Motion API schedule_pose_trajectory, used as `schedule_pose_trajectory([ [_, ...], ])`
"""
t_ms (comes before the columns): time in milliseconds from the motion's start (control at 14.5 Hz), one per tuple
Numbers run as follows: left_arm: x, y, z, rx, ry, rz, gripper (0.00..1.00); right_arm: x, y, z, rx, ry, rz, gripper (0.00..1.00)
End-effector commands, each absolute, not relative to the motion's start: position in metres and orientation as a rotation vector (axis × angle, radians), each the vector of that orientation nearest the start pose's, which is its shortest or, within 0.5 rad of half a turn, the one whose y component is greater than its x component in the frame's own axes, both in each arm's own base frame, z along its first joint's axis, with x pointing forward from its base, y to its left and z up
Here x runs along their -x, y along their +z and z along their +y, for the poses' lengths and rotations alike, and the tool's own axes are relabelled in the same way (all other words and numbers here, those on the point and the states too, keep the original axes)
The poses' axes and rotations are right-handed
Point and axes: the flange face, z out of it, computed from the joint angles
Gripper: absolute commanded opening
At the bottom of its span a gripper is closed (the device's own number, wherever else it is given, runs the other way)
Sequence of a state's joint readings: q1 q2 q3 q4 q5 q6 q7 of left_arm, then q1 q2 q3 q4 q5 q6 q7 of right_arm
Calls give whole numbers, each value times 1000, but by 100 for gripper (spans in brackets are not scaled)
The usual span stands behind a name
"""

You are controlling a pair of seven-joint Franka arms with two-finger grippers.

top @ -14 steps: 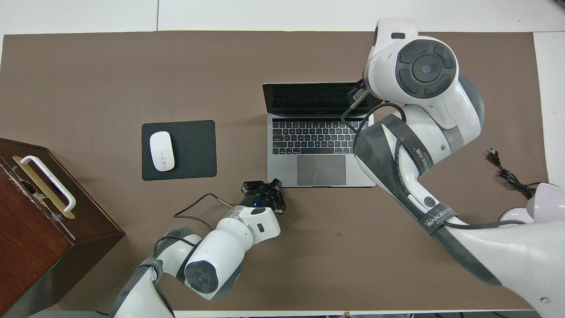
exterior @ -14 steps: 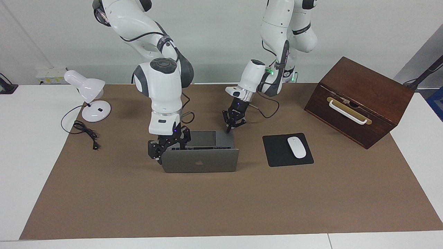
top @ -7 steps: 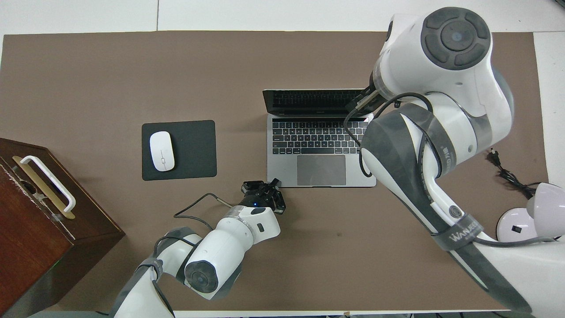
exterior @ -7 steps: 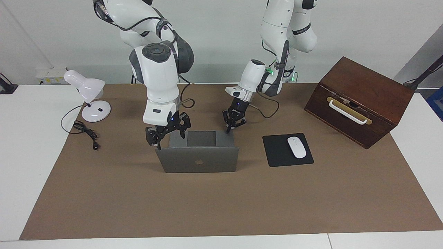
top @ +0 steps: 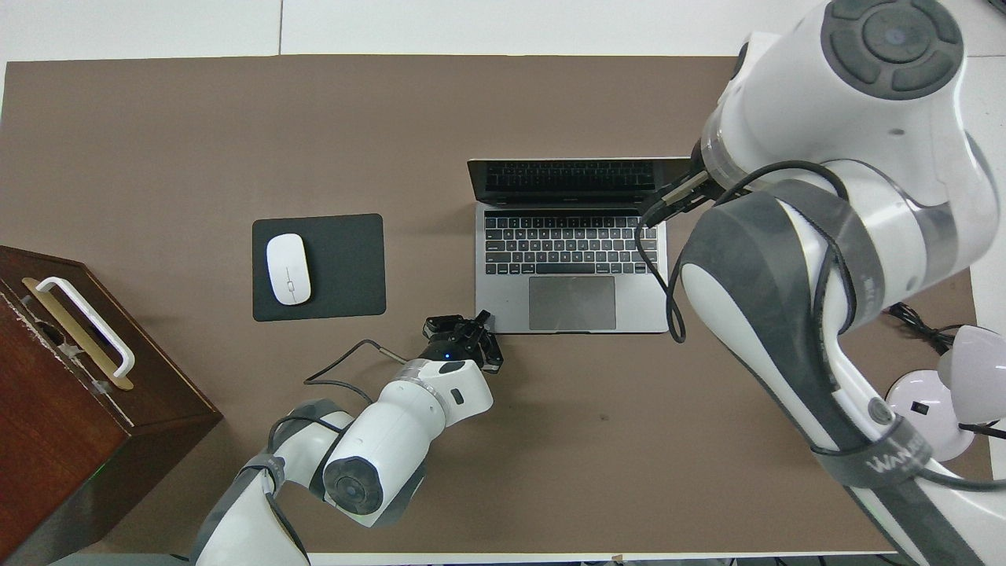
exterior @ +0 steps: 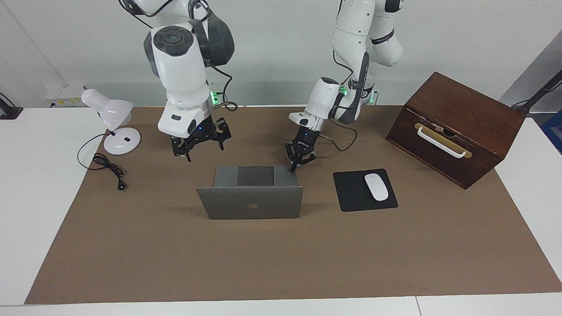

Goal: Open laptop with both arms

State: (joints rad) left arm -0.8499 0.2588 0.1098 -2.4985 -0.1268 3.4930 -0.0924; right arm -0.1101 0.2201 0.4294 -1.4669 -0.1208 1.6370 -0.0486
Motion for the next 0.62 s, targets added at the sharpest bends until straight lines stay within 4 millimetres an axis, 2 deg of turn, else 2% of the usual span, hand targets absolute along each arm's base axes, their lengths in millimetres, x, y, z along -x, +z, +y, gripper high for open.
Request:
schedule_pose_trajectory([
  [0,-403,297,-331,3136,-1117,773,0,-583,569,115,3113,139,-375,100],
  [138,-412,317,-329,3158,-1053,752,0,-571,578,93,3124,187,-222,100],
  [276,-420,336,-327,3177,-999,732,0,-566,582,77,3132,220,-169,100],
  [415,-426,360,-326,3197,-929,726,0,-559,584,81,3138,263,-145,100],
  [553,-438,384,-316,3218,-824,689,0,-559,585,69,3145,271,-28,100],
])
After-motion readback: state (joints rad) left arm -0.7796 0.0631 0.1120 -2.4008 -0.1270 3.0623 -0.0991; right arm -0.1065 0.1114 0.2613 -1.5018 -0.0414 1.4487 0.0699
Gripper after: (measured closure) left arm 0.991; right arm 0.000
